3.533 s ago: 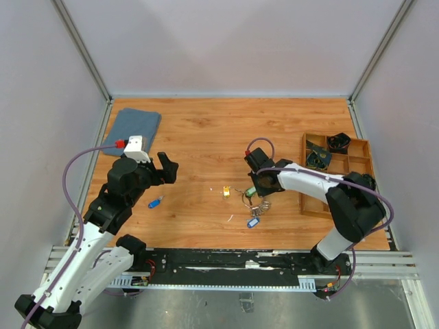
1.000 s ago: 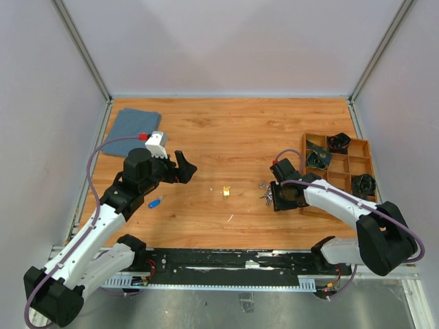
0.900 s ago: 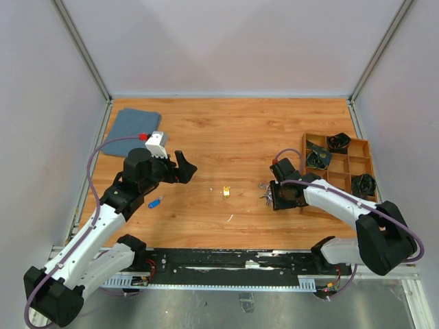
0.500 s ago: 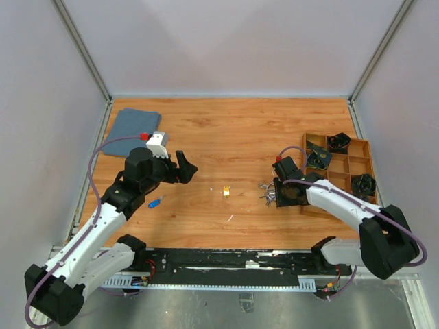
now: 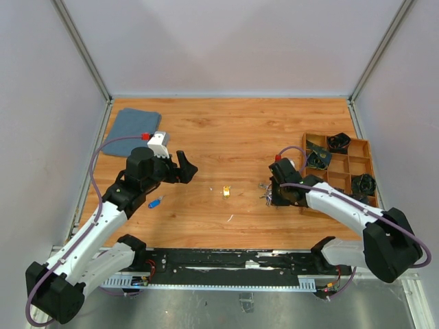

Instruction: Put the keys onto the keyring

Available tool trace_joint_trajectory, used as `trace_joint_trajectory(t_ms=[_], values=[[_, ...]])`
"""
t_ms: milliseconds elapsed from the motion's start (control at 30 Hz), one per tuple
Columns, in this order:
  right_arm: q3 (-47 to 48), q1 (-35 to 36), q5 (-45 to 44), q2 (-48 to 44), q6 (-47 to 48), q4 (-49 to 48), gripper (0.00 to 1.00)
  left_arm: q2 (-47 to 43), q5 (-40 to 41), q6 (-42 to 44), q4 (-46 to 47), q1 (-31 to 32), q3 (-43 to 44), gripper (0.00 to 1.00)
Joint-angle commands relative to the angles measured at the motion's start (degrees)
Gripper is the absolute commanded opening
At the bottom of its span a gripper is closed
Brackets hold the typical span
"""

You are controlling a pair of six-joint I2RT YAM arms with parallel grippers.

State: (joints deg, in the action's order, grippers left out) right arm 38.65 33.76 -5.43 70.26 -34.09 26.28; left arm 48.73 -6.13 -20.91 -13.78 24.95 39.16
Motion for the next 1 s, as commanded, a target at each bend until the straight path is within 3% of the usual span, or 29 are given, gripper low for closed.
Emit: trace_joint_trajectory(t_ms=[0,700,967], values=[[-1.13,0.92,3.33,2.25,-3.35,-3.59,0.14,0.09,-0.29,0.39,0.86,0.36,0.39,0.94],[-0.28,0.88,2.31,6.75,-2.84,-4.11,0.16,0.64,-0.41,0.6,1.41,0.36,0.12,0.94],[-0.33,0.93,2.02,8.03,-2.5,-4.62,0.21,0.65,-0.55,0.43,1.56,0.37,0.31,0.94]])
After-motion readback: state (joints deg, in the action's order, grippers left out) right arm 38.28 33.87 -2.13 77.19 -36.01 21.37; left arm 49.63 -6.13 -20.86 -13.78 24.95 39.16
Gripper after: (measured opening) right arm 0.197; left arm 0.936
